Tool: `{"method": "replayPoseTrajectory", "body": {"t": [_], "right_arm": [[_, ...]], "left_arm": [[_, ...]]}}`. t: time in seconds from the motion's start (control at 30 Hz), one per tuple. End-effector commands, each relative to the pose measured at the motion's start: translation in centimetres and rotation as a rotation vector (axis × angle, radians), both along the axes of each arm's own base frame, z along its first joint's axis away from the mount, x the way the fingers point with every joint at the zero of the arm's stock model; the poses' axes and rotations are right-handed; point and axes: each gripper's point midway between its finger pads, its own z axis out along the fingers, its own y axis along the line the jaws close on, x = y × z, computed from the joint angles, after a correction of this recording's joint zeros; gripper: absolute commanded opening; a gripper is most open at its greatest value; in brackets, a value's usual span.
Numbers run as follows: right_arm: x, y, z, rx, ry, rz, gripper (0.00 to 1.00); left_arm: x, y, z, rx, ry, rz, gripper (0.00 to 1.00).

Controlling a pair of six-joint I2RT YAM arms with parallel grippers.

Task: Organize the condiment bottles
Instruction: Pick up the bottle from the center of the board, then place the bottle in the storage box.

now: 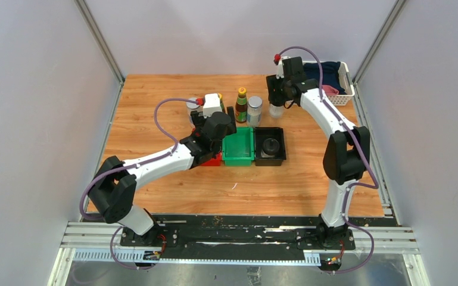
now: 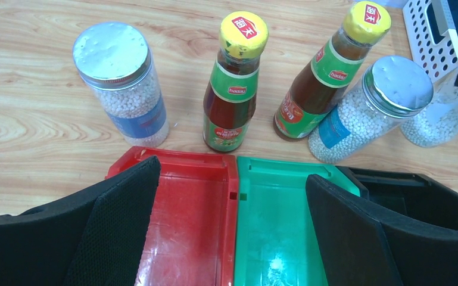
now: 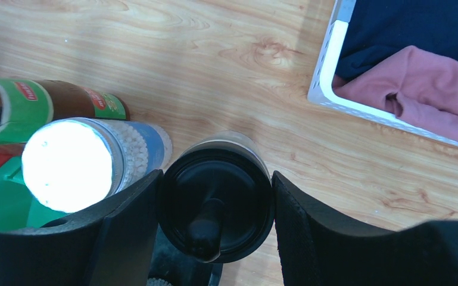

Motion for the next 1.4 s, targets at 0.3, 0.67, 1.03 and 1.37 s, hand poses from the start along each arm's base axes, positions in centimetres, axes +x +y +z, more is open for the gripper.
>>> {"method": "replayPoseTrajectory", "body": {"t": [0.3, 0.67, 1.03, 1.37], "right_arm": [[-2.4, -0.1, 7.3, -0.016, -0.128, -0.013, 0.00], [-6.1, 1.1, 8.4, -0.039, -0.139, 0.007, 0.00], [-9.3, 2.7, 6.7, -0.034, -0.103, 0.046, 0.00], [-10.4, 3.0, 5.7, -0.017, -0.087, 0.061, 0.00]], "left_arm": [[-0.6, 0.2, 1.7, -0.051, -0.039, 0.002, 1.00], [-1.4, 0.2, 1.4, -0.070, -0.033, -0.011, 1.00], [-1.8, 0.3, 1.4, -0.078, -0.035, -0.014, 1.00], [-2.1, 0.5, 1.2, -0.077, -0.035, -0.009, 1.00]]}}
